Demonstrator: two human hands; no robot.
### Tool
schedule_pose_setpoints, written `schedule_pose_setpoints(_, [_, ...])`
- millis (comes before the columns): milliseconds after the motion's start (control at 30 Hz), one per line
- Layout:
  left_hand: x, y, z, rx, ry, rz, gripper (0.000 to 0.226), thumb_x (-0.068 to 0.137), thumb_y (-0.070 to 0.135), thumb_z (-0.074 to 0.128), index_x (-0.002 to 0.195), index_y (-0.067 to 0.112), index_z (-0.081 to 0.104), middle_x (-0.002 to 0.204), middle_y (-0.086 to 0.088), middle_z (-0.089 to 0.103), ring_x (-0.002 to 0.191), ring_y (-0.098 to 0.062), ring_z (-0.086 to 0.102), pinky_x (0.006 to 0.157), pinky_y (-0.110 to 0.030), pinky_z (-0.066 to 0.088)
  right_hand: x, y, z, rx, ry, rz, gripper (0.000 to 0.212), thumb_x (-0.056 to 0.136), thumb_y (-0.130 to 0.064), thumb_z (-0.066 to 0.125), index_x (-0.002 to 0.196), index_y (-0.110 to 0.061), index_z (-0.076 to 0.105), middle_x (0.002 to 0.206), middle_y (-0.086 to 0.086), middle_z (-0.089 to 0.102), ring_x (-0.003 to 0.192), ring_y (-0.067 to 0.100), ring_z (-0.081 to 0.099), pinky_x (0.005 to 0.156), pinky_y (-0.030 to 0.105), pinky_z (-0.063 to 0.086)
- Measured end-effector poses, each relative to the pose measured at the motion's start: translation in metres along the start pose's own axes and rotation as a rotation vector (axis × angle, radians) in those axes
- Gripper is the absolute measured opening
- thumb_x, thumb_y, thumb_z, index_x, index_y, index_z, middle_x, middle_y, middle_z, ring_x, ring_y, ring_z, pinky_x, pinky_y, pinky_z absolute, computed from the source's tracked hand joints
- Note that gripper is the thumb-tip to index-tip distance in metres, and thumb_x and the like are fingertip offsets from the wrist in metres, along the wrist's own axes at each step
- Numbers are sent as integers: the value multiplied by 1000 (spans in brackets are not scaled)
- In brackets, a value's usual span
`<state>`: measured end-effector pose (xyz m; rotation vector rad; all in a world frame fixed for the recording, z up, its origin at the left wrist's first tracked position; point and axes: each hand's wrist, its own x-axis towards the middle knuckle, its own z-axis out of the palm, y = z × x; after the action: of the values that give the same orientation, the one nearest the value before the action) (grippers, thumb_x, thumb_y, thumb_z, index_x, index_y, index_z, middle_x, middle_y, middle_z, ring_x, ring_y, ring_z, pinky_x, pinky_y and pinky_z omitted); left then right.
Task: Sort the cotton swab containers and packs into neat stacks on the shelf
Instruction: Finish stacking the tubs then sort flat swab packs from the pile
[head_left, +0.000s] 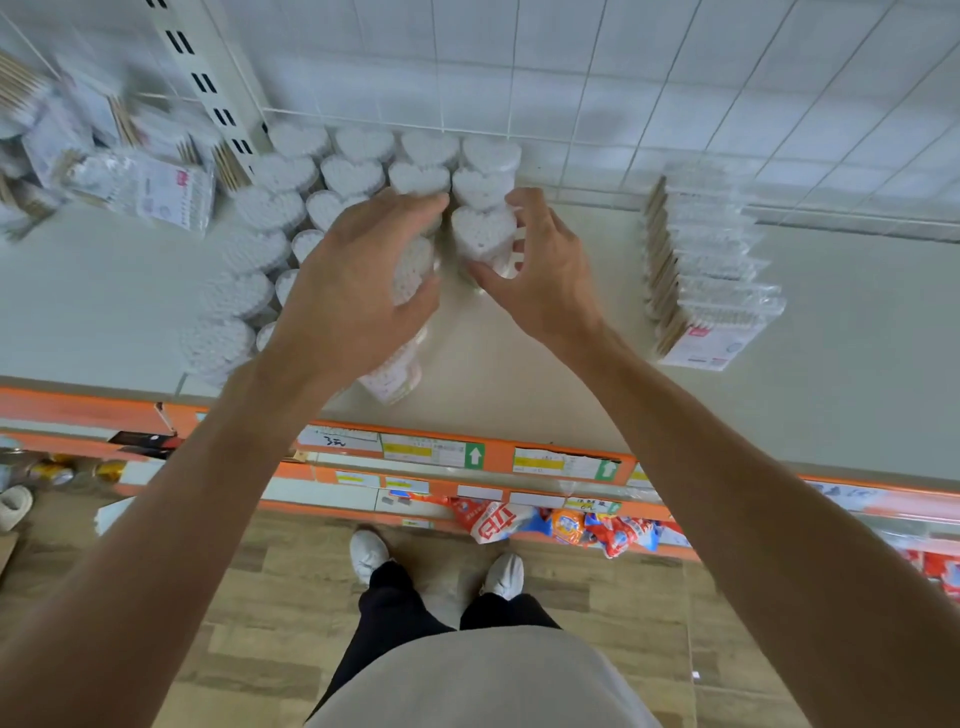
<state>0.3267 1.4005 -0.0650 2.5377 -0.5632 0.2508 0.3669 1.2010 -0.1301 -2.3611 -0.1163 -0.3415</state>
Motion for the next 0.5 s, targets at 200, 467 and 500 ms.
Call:
schedule_pose_setpoints(200, [-7,-5,1,4,-32,-38,59,93,21,64,148,23,45,149,5,49,147,-15,32,110,-20,23,2,1,6,-4,26,9,69,79,-48,78,130,-16,45,120,3,64,101,21,64,81,42,57])
schedule_pose_setpoints(467, [-9,-8,-4,-15,-55,-44,61,92,20,66,148,24,45,147,4,50,145,-15,34,108,-21,25,-1,-12,3,2,-35,83,75,80,-48,79,136,-13,42,127,7,61,109,23,62,89,39,55])
schedule_pose_setpoints(500, [-13,-8,-6,-24,-60,-42,61,92,20,66,148,24,45,147,4,50,145,-15,34,109,-21,25,-5,-16,-2,-3,-58,96,78,81,-47,79,139,-13,40,131,8,58,113,24,60,93,33,51])
